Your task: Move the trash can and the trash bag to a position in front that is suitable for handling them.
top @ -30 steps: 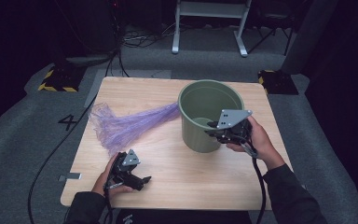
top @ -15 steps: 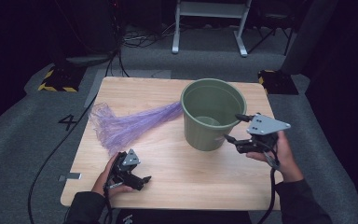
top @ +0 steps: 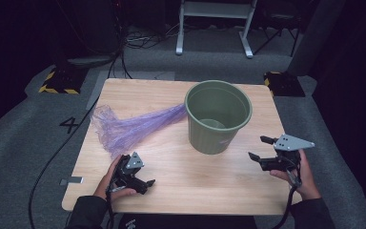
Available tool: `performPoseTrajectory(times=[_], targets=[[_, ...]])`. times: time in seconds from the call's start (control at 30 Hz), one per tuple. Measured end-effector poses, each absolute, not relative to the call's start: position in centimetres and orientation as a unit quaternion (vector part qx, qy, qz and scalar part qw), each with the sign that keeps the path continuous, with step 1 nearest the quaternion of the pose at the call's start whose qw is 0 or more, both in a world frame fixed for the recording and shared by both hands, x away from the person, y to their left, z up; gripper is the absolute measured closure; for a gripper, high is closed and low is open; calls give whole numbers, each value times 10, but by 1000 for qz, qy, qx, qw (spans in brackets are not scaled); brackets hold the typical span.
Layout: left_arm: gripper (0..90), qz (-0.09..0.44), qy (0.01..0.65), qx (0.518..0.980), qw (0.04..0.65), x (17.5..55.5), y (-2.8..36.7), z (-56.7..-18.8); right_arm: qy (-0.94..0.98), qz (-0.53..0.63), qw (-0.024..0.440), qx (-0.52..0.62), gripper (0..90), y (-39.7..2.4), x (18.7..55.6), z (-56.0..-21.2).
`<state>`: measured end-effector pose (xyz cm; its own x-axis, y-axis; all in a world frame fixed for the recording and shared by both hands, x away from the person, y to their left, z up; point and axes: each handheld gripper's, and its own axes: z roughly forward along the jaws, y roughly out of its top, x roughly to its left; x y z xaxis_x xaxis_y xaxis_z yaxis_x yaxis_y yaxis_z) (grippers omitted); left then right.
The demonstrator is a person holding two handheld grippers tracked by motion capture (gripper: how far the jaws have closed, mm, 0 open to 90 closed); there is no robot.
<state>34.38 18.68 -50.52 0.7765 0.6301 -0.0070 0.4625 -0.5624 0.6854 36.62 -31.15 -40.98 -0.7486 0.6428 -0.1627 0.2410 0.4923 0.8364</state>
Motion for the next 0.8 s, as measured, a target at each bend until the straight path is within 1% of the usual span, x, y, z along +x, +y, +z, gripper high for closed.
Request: performPoseTrajectory(times=[0.17, 0.2, 0.23, 0.33, 0.5, 0.57, 0.63, 0.67, 0.7, 0.77, 0.8], targets=[[0, 121, 313, 875, 348, 344, 186, -505, 840, 406, 208, 294, 202, -325, 370, -442], [0, 122, 313, 875, 349, 344, 186, -505, 840, 406, 208, 294, 202, -325, 370, -442], [0, 120, 314, 875, 349, 345, 185, -505, 842, 393, 202, 308, 197, -331, 371, -455], [0, 119, 310, 876, 349, 347, 183, -505, 845, 386, 188, 319, 196, -335, 371, -470], [0, 117, 305, 880, 346, 350, 180, -504, 844, 383, 171, 334, 184, -340, 372, -488], [4, 116, 303, 880, 346, 350, 179, -504, 843, 385, 167, 336, 184, -341, 372, -490], [85, 121, 309, 875, 353, 352, 179, -504, 840, 387, 163, 343, 178, -342, 374, -494], [85, 125, 313, 870, 359, 354, 180, -503, 839, 387, 161, 346, 179, -343, 374, -496], [222, 129, 316, 867, 362, 356, 181, -501, 838, 392, 151, 348, 178, -344, 375, -500], [146, 140, 319, 866, 359, 358, 179, -499, 838, 386, 152, 356, 178, -345, 376, -502], [171, 140, 319, 866, 359, 358, 179, -499, 838, 386, 152, 356, 178, -345, 376, -502]])
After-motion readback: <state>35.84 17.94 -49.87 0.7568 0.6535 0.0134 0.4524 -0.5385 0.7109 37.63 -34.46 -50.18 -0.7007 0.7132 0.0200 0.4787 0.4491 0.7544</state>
